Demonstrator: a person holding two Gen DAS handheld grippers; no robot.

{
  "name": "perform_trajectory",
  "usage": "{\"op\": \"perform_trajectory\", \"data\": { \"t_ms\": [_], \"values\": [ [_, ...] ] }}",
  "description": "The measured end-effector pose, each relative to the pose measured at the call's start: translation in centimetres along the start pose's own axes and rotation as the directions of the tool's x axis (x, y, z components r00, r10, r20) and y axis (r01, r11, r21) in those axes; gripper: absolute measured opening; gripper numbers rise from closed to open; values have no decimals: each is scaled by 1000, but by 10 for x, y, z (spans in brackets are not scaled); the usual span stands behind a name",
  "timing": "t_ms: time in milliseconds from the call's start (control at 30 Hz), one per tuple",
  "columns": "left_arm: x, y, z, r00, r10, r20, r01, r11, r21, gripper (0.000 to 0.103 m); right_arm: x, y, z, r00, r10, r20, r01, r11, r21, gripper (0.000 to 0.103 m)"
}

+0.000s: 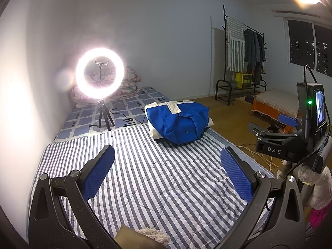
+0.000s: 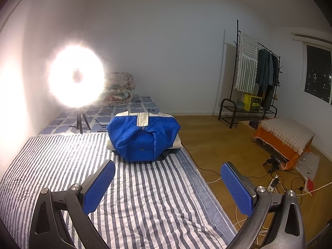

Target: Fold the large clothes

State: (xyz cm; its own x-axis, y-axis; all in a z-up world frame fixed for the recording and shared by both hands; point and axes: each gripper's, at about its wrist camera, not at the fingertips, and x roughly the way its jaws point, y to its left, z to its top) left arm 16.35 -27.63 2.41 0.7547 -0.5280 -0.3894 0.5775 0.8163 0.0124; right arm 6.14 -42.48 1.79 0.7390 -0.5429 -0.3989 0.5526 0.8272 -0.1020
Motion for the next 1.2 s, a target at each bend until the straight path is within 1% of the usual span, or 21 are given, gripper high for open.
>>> {"op": "perform_trajectory", "data": {
  "t_ms": [233,733,1200],
  "values": [
    [2,0,2,1000,-2,-6,2,1000,-14,103,-2,2,0,1000,-3,7,3,1000,-1,103],
    [4,-1,1,1000,12,-5,-12,1000,-12,103,-5,7,-1,1000,-1,20,2,1000,-27,103],
    [4,-2,-3,1000,18,-3,-18,999,-26,103,-7,6,-2,1000,-2,23,2,1000,-16,103]
  ]
}}
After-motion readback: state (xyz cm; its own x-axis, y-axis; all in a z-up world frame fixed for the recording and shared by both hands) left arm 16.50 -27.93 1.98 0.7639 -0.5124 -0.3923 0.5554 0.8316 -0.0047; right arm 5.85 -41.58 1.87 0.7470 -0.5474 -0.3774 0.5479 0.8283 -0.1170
